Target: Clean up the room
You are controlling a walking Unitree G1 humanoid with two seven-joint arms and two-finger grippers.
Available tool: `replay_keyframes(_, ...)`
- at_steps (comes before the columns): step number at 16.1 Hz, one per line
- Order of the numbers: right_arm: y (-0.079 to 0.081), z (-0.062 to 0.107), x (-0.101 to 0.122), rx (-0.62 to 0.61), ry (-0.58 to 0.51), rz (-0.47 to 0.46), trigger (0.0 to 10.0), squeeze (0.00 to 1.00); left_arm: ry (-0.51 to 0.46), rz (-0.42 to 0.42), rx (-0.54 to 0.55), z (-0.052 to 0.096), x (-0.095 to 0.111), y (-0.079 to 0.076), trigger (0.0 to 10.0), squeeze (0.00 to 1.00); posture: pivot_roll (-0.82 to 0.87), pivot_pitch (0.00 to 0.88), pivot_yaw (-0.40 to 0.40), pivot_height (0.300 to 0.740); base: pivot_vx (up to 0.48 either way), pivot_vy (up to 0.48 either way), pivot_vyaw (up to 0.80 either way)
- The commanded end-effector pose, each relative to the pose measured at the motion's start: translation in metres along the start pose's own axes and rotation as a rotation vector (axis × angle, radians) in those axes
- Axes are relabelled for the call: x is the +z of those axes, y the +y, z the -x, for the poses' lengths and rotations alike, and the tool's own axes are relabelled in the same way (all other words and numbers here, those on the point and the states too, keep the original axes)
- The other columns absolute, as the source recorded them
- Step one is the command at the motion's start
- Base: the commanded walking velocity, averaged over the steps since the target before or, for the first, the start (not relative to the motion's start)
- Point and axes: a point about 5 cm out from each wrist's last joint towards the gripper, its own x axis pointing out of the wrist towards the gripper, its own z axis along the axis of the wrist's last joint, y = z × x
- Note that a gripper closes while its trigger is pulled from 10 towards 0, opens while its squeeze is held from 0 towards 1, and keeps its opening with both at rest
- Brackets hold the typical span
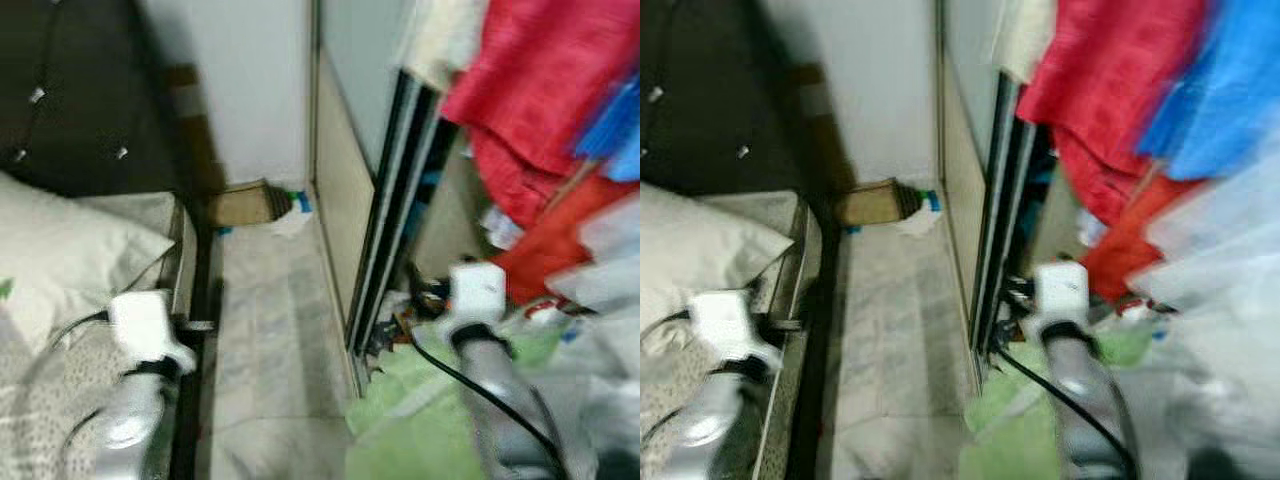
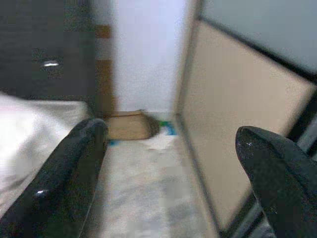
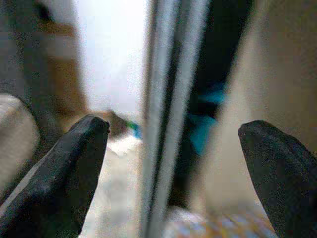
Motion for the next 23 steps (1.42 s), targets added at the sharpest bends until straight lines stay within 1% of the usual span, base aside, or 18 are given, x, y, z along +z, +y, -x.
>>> replay_keyframes(1,-0.0081,0.0026,-0.0030,-0.022,0.011,0.008,10.0,0.00,-0.008,-0.006,-0.003,-0.0012,0.0012,-0.0033,10.0,0.00,-0.01,0.043,-0.022,0.740,0.000,0.000,0.80)
replay_keyframes(5,-0.0086,-0.0019,-0.0016,-0.021,0.001,0.011,10.0,0.00,-0.013,-0.009,-0.015,-0.0045,0.0020,-0.0061,10.0,0.00,-0.01,0.043,-0.023,0.740,0.000,0.000,0.80)
replay_keyframes(16,-0.0085,-0.0039,-0.0015,-0.011,-0.005,0.013,10.0,0.00,-0.021,0.005,-0.007,-0.0047,0.0020,-0.0062,10.0,0.00,-0.01,0.044,-0.029,0.740,0.000,0.000,0.80)
replay_keyframes(23,-0.0075,-0.0063,-0.0023,-0.006,-0.009,0.010,10.0,0.00,-0.020,0.000,-0.011,-0.0066,0.0011,-0.0064,10.0,0.00,-0.01,0.028,-0.029,0.740,0.000,0.000,0.80)
